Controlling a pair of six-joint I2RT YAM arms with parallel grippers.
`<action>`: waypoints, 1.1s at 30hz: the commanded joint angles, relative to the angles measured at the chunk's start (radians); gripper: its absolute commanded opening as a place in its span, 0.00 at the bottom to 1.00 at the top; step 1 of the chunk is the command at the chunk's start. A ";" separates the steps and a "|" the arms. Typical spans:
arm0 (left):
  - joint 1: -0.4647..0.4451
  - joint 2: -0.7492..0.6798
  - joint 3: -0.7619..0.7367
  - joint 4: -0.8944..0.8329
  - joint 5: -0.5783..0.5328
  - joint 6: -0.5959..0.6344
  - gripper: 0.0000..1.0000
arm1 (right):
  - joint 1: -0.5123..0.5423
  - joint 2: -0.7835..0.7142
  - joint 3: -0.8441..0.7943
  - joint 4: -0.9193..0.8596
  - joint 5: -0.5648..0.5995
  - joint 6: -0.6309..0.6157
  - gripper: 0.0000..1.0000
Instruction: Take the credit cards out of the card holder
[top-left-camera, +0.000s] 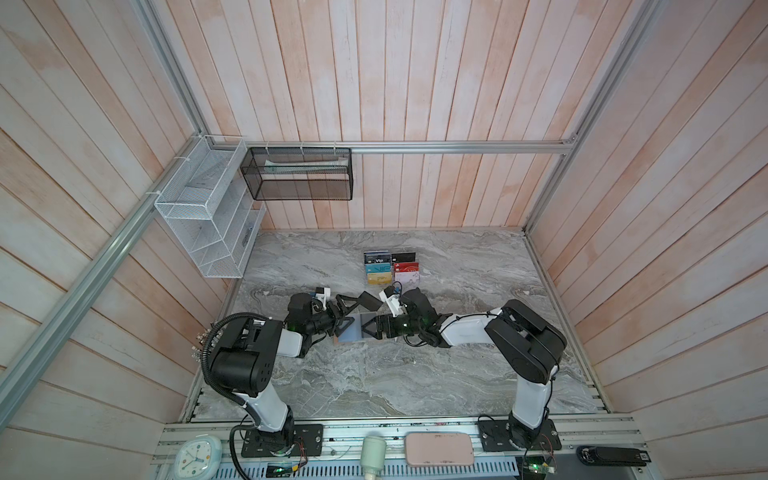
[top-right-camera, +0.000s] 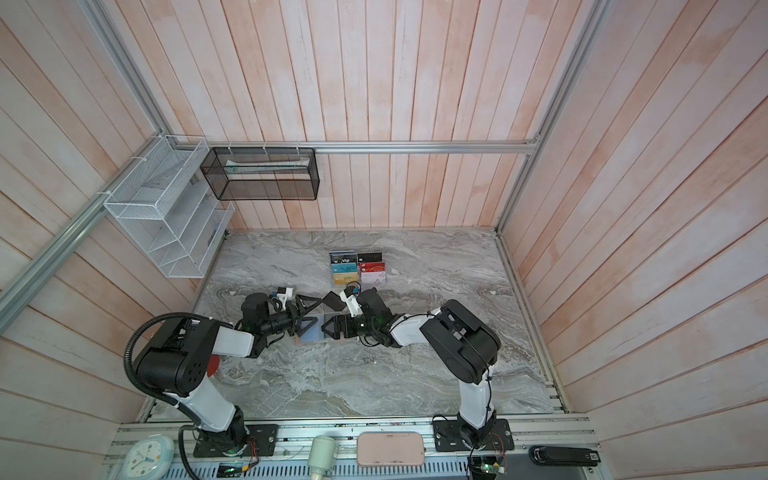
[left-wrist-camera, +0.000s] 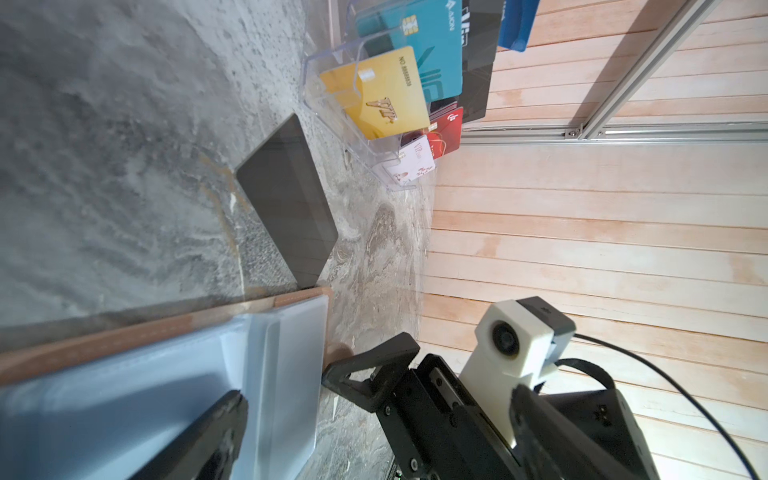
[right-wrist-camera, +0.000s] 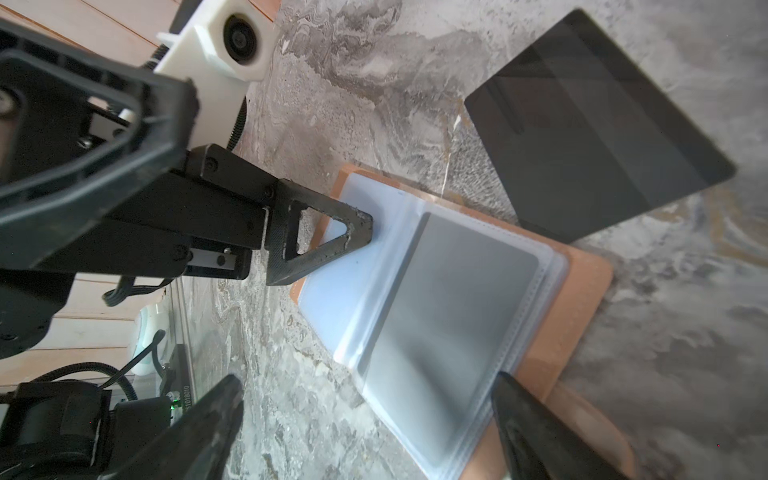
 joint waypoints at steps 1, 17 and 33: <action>0.008 0.011 -0.031 0.056 0.017 0.012 1.00 | 0.004 0.022 -0.011 0.024 0.004 0.022 0.95; 0.013 0.100 -0.094 0.169 0.022 -0.007 1.00 | 0.033 0.054 -0.001 0.062 -0.013 0.051 0.94; 0.023 0.103 -0.098 0.200 0.038 -0.028 1.00 | 0.047 -0.006 0.022 0.014 0.014 0.010 0.94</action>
